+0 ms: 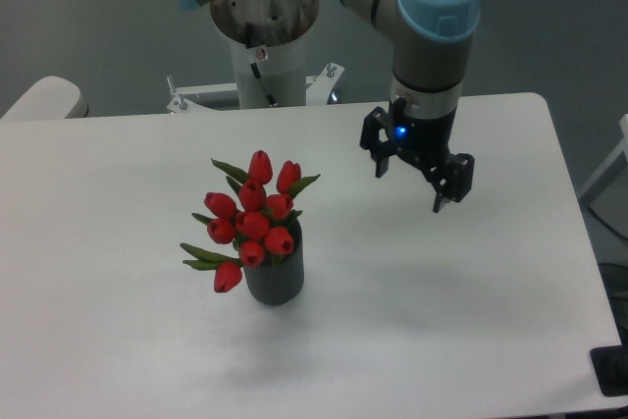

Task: Pick up the flowers from the vase
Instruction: 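Move the open gripper toward the red tulip bouquet in the grey vase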

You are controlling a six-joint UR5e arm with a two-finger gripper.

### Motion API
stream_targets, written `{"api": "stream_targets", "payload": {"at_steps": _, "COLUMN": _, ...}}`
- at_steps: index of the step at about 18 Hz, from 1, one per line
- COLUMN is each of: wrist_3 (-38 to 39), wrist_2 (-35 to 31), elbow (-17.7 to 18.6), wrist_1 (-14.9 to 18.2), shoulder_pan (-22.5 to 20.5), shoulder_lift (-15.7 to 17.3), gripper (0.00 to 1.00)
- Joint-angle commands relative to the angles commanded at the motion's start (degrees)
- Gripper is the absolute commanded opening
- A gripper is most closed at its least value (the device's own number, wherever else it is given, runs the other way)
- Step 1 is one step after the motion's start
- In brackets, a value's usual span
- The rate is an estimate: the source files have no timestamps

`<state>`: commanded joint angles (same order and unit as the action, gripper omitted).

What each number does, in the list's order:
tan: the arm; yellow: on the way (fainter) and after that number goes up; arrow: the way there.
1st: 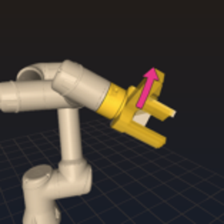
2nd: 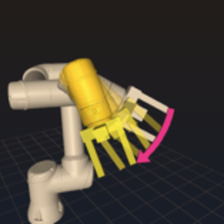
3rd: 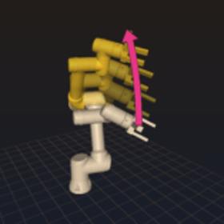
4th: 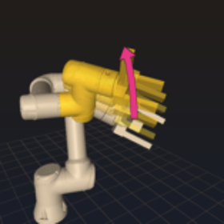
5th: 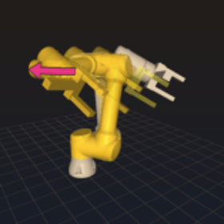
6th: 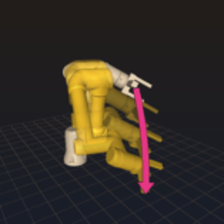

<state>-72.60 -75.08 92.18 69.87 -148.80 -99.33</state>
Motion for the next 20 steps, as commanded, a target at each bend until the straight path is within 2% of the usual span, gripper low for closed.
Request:
{"api": "stream_targets", "payload": {"at_steps": 2, "wrist_3": -0.1, "wrist_2": 3.2, "elbow": 3.2, "wrist_1": -0.2, "shoulder_pan": -0.7, "shoulder_lift": 1.5, "gripper": 1.00}}
{"api": "stream_targets", "payload": {"at_steps": 9, "wrist_3": -0.6, "wrist_2": 17.8, "elbow": 10.4, "wrist_1": -0.2, "shoulder_pan": -2.5, "shoulder_lift": 4.9, "gripper": 1.00}}
{"api": "stream_targets", "payload": {"at_steps": 12, "wrist_3": -0.7, "wrist_2": 21.5, "elbow": 14.2, "wrist_1": -0.9, "shoulder_pan": -2.8, "shoulder_lift": 6.4, "gripper": 1.00}}
{"api": "stream_targets", "payload": {"at_steps": 17, "wrist_3": -1.1, "wrist_2": 27.9, "elbow": 16.0, "wrist_1": -1.1, "shoulder_pan": -3.3, "shoulder_lift": 6.4, "gripper": 1.00}}
{"api": "stream_targets", "payload": {"at_steps": 18, "wrist_3": -1.0, "wrist_2": 29.4, "elbow": 16.5, "wrist_1": -1.9, "shoulder_pan": -3.6, "shoulder_lift": 6.3, "gripper": 1.00}}
{"api": "stream_targets", "payload": {"at_steps": 20, "wrist_3": -1.1, "wrist_2": 32.3, "elbow": 18.0, "wrist_1": -5.5, "shoulder_pan": -4.9, "shoulder_lift": 6.0, "gripper": 1.00}}
